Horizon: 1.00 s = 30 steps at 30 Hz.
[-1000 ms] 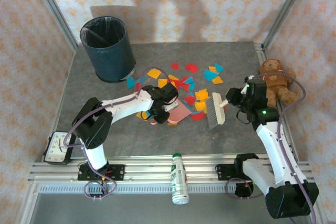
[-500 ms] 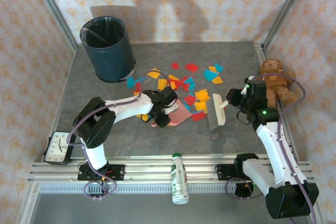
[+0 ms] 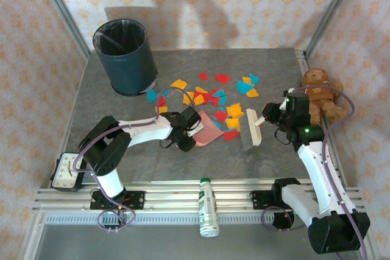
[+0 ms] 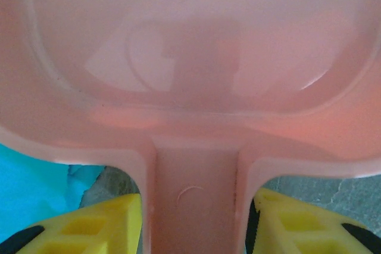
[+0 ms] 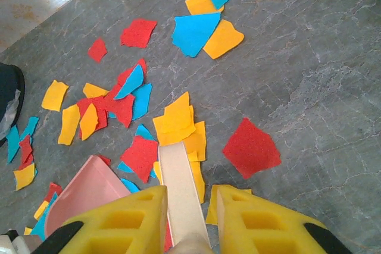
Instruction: Sweep away the paper scraps from the table
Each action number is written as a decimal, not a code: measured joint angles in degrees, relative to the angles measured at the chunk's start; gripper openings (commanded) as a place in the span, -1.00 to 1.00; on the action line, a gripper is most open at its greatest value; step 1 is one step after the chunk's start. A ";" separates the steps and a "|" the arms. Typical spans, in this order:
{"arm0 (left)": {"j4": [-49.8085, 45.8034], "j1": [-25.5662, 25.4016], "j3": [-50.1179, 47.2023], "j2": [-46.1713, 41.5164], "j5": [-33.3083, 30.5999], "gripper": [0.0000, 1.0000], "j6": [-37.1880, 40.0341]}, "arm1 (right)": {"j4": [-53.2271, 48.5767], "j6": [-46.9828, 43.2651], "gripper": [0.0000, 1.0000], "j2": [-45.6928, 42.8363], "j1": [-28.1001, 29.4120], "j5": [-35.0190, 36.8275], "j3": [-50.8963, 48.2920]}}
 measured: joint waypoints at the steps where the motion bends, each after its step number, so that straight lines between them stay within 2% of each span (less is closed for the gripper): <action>1: 0.22 0.00 -0.09 -0.22 -0.02 -0.06 -0.17 | 0.00 0.00 -1.00 0.00 0.00 -0.02 -0.02; 11: 0.63 0.00 -0.31 -0.83 -0.48 -0.08 -0.76 | 0.00 0.00 -1.00 0.04 0.00 -0.92 0.00; 19: -0.42 0.00 -0.31 -1.55 -1.60 -0.19 -0.68 | 0.00 0.00 -1.00 0.28 0.00 -1.05 -0.02; 21: -0.85 0.00 -0.31 -1.55 -1.62 -0.25 -0.55 | 0.00 0.00 -1.00 0.44 0.00 -1.05 -0.02; 28: -1.99 0.02 -0.20 -1.55 -1.55 -0.65 0.52 | 0.00 0.04 -1.00 0.55 0.00 -1.11 -0.02; 30: -2.97 0.00 0.26 -1.55 -1.53 -0.67 0.79 | 0.02 0.20 -1.00 0.55 0.00 -1.36 -0.02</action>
